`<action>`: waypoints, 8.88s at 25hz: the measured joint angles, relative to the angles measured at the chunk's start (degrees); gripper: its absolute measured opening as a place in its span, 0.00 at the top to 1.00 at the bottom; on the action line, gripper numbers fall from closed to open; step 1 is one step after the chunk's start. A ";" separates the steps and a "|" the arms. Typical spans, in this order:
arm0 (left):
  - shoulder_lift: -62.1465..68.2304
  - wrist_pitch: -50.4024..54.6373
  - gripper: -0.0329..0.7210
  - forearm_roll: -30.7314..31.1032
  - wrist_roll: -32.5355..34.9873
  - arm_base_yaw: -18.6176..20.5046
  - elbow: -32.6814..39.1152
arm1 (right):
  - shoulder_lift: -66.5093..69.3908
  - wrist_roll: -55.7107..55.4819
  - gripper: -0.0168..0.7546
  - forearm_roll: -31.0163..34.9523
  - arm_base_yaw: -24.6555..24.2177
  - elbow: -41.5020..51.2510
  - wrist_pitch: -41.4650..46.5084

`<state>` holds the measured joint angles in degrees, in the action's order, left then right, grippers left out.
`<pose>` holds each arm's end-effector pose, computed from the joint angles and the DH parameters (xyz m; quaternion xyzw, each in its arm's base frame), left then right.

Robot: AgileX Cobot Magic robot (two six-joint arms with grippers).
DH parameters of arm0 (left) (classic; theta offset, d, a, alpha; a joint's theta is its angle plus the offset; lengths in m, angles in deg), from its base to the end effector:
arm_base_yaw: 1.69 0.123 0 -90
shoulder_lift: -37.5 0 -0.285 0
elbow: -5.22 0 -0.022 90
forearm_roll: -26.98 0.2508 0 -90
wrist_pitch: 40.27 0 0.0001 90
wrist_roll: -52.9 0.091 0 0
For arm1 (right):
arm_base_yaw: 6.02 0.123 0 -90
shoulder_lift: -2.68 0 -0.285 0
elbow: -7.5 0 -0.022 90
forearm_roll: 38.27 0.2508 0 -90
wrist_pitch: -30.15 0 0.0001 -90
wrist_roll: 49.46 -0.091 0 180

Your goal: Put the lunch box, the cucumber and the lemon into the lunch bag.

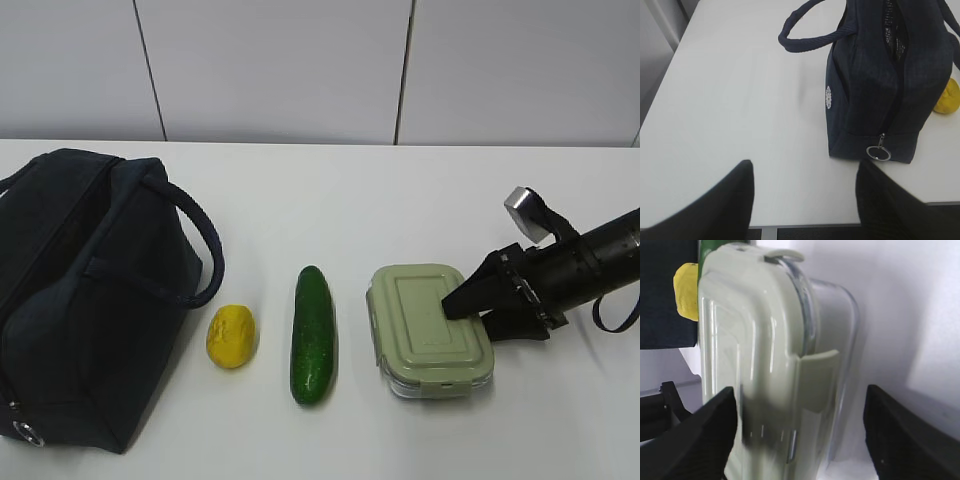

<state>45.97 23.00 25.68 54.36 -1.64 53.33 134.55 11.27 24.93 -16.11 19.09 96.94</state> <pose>-0.0058 -0.0019 0.2761 0.0113 0.8652 -0.0047 0.5012 0.3559 0.0125 0.0956 -0.0579 0.8822 0.4638 0.0570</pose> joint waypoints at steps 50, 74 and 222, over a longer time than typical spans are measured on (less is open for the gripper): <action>0.00 0.00 0.36 0.00 0.00 0.00 0.00 | 0.00 -1.92 0.38 -0.64 0.49 0.00 0.82; 0.00 0.00 0.36 0.00 0.00 0.00 0.00 | 0.00 -2.75 0.46 -0.38 0.49 0.00 1.26; 6.89 0.24 0.45 -0.52 0.00 0.00 -0.15 | -5.64 -10.88 0.52 1.67 0.49 0.00 -1.85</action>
<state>52.86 23.24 25.15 54.36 -1.64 53.18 128.91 0.40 26.59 -15.62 19.09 95.09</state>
